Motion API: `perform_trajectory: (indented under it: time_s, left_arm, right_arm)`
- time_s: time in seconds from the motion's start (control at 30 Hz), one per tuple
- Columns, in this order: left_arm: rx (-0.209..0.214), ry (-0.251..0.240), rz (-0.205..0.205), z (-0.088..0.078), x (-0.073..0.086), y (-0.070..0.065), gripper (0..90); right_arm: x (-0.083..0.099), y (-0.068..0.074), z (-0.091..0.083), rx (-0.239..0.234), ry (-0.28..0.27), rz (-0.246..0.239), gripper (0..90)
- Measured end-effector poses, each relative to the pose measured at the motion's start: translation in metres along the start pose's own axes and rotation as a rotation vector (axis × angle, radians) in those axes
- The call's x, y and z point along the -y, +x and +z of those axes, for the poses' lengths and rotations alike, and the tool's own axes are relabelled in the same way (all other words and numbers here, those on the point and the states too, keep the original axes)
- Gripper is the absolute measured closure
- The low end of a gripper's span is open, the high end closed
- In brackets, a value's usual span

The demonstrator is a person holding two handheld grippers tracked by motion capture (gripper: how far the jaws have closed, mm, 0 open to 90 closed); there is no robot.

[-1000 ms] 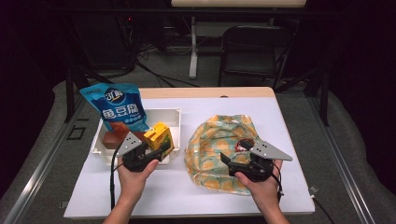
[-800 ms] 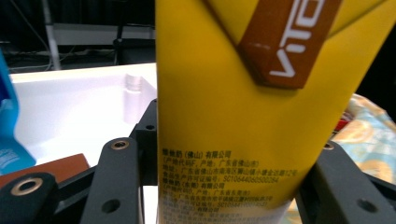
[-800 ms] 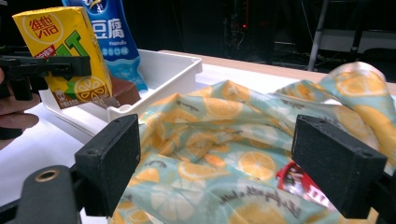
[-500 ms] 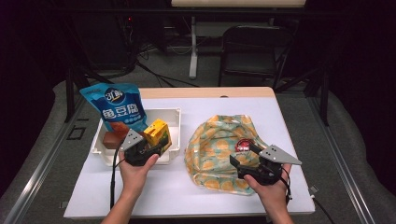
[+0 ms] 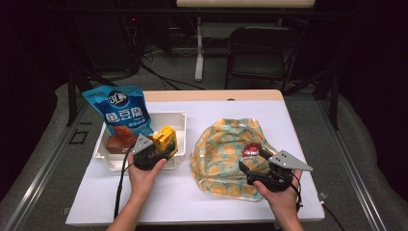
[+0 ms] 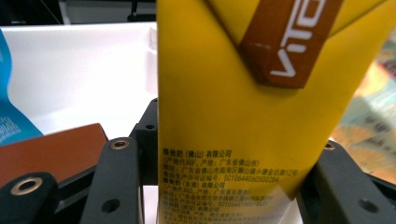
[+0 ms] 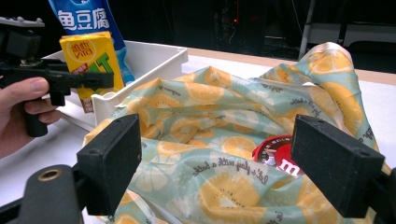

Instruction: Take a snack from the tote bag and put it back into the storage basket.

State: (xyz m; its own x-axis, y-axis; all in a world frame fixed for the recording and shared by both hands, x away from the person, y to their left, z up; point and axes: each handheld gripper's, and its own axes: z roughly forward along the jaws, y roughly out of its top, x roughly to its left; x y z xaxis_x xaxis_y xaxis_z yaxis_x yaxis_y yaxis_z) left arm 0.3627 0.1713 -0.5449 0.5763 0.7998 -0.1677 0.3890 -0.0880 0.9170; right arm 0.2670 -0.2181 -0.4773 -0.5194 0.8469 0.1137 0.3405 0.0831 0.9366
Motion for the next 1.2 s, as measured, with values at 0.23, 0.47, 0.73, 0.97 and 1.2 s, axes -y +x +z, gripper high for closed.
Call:
perform_trajectory:
  time_s: [0.23, 0.47, 0.73, 0.97, 1.2]
  left_arm:
    - [-0.016, 0.047, -0.002, 0.009, 0.008, 0.0, 50.9]
    - [-0.035, 0.074, -0.001, 0.013, 0.014, 0.002, 50.6]
    - [-0.034, 0.077, 0.017, 0.007, 0.017, 0.001, 46.2]
    - [-0.044, 0.094, 0.032, 0.001, 0.018, 0.0, 42.7]
    - [-0.022, 0.092, 0.061, 0.004, 0.019, 0.001, 47.2]
  right_arm:
    - [0.001, -0.001, 0.0, 0.004, 0.002, 0.003, 16.4]
    - [0.003, -0.003, 0.0, 0.012, 0.009, -0.005, 17.9]
    - [0.01, -0.006, -0.002, 0.02, 0.018, -0.003, 17.9]
    - [0.014, -0.007, -0.002, 0.031, 0.033, -0.014, 18.1]
    - [0.017, -0.007, 0.001, 0.031, 0.049, -0.017, 18.5]
